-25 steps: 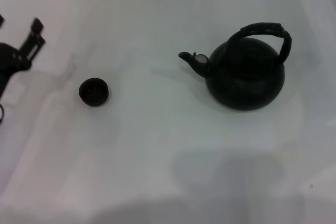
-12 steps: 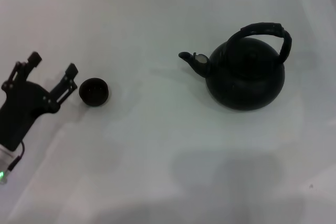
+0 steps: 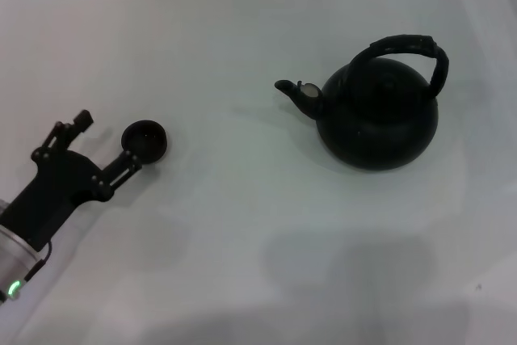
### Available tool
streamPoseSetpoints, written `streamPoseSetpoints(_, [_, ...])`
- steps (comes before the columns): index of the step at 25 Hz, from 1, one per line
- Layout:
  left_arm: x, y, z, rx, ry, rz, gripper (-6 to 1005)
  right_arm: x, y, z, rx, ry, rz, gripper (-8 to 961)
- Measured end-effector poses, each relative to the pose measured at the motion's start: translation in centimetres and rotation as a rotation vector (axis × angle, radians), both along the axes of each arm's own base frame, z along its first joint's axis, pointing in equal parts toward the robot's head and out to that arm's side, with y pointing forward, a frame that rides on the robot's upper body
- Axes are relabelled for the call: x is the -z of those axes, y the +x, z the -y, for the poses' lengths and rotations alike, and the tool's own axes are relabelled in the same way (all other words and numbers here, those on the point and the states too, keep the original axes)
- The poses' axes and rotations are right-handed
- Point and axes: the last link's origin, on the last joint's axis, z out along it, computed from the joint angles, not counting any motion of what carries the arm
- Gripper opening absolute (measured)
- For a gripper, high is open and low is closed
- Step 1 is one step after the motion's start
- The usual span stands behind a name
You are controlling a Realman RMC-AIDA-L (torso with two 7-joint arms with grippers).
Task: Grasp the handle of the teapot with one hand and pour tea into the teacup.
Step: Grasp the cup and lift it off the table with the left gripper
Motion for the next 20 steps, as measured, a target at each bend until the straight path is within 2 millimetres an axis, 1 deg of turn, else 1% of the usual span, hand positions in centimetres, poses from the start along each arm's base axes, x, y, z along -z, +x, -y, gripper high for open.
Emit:
streamPoseSetpoints(12, [0.6, -0.3, -0.5, -0.021, -0.034, -0.039, 888, 0.0, 0.2, 0.2, 0.005, -0.001, 0.000, 874])
streamPoseSetpoints(20, [1.2, 0.2, -2.0, 0.004, -0.075, -0.079, 887, 0.0, 0.0, 0.0, 0.001, 0.000, 0.000, 874])
